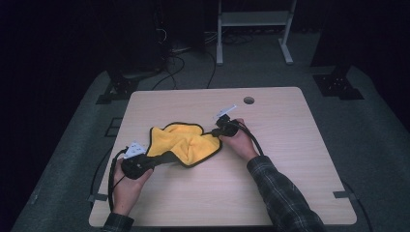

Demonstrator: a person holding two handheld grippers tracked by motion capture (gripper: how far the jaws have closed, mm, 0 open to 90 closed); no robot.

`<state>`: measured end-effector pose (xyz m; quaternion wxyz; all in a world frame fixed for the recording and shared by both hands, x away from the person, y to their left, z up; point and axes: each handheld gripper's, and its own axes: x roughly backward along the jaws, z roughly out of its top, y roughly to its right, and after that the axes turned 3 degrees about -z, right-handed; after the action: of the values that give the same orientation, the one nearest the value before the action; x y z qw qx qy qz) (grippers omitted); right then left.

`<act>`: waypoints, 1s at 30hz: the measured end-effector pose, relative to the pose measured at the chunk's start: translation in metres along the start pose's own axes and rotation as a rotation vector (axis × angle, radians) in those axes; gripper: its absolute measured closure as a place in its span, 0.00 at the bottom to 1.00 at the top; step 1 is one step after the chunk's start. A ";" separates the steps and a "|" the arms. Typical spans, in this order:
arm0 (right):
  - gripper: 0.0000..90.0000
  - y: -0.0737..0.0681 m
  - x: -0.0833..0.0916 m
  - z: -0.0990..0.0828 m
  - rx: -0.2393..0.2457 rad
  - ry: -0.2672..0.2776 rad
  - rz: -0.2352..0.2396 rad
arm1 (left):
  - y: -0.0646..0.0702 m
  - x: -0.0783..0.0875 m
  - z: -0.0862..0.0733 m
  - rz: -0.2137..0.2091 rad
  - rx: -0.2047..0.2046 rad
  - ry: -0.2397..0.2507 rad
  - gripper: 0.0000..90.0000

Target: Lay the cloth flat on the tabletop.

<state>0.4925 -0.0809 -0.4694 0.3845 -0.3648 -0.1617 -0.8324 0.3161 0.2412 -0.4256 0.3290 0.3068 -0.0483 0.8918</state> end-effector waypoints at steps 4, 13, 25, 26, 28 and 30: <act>0.95 0.000 0.006 -0.003 -0.005 -0.014 -0.031 | -0.003 0.001 0.000 0.004 0.006 0.005 0.94; 0.95 0.019 0.053 -0.017 -0.052 0.038 -0.073 | -0.013 0.003 0.012 0.015 0.025 0.042 0.95; 0.95 0.050 0.146 -0.059 -0.146 0.147 -0.188 | -0.007 -0.009 0.040 -0.012 -0.003 0.082 0.95; 0.95 0.052 0.153 -0.063 -0.155 0.159 -0.196 | -0.006 -0.010 0.042 -0.015 -0.004 0.088 0.95; 0.95 0.054 0.167 -0.069 -0.159 0.178 -0.212 | -0.005 -0.012 0.048 -0.021 -0.005 0.099 0.95; 0.95 0.055 0.184 -0.076 -0.170 0.213 -0.221 | -0.003 -0.013 0.053 -0.027 -0.011 0.109 0.95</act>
<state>0.4175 -0.2546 -0.3873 0.2735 -0.2856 -0.0879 -0.9143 0.3537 0.2210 -0.3906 0.3447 0.2564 -0.0309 0.9025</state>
